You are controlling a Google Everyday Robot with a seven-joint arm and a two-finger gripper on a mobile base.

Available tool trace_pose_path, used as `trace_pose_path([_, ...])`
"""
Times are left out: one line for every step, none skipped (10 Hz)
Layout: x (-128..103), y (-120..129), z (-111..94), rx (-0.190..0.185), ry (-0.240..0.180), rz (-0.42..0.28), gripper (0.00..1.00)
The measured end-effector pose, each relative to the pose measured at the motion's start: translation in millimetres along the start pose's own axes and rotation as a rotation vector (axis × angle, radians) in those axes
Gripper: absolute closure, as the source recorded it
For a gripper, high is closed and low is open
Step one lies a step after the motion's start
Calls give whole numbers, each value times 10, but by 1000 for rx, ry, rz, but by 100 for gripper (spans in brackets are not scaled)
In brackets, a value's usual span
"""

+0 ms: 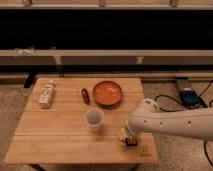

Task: Place the eraser on the white sponge

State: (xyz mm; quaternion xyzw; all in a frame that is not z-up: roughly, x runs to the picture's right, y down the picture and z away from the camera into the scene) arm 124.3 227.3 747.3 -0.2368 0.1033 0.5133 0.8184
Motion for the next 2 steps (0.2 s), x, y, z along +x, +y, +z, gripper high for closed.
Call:
trace_pose_path([5, -5, -1, 1, 0, 1, 30])
trace_pose_path([-2, 3, 0, 0, 0, -1, 30])
